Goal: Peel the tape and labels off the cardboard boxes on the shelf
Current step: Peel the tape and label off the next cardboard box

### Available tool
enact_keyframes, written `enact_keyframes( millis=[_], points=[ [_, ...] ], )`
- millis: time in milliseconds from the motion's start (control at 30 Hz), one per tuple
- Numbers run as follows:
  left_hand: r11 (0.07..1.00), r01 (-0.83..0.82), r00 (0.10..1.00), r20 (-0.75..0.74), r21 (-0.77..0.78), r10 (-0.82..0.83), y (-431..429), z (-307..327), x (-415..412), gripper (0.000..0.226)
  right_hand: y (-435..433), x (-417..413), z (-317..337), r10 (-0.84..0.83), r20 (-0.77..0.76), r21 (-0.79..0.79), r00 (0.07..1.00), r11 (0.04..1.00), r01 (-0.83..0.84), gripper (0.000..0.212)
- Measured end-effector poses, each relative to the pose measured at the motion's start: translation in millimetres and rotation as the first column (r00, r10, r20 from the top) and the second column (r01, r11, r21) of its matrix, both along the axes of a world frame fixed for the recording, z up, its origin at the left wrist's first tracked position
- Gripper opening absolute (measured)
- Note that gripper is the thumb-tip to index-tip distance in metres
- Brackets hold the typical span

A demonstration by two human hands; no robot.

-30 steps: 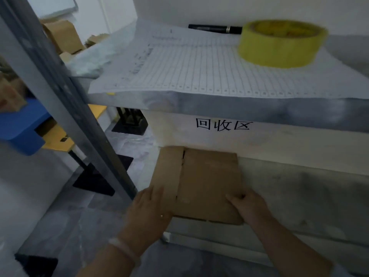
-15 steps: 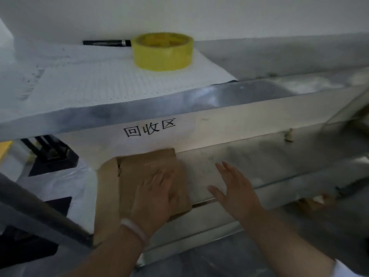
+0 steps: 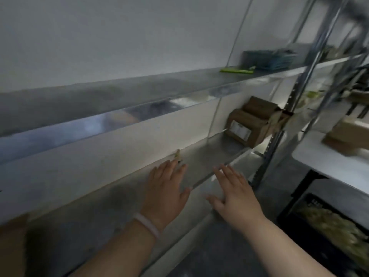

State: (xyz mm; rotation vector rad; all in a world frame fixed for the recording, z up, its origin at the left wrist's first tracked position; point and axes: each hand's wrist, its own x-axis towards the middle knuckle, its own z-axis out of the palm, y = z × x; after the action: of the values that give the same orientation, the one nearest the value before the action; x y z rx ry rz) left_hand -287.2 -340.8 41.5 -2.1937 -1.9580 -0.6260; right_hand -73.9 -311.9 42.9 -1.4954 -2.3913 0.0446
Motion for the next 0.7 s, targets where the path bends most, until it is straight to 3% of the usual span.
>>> enact_keyframes(
  millis=[267, 700],
  points=[
    [0.991, 0.131, 0.987, 0.099, -0.008, -0.13, 87.5, 5.8, 139.8, 0.063, 60.4, 139.6, 17.0, -0.184, -0.101, -0.003, 0.978, 0.983, 0.185, 0.078],
    [0.981, 0.187, 0.97, 0.172, -0.06, -0.174, 268.0, -23.6, 217.5, 0.07, 214.4, 213.0, -13.4, -0.297, -0.13, -0.167, 0.946, 0.947, 0.274, 0.078]
  ],
)
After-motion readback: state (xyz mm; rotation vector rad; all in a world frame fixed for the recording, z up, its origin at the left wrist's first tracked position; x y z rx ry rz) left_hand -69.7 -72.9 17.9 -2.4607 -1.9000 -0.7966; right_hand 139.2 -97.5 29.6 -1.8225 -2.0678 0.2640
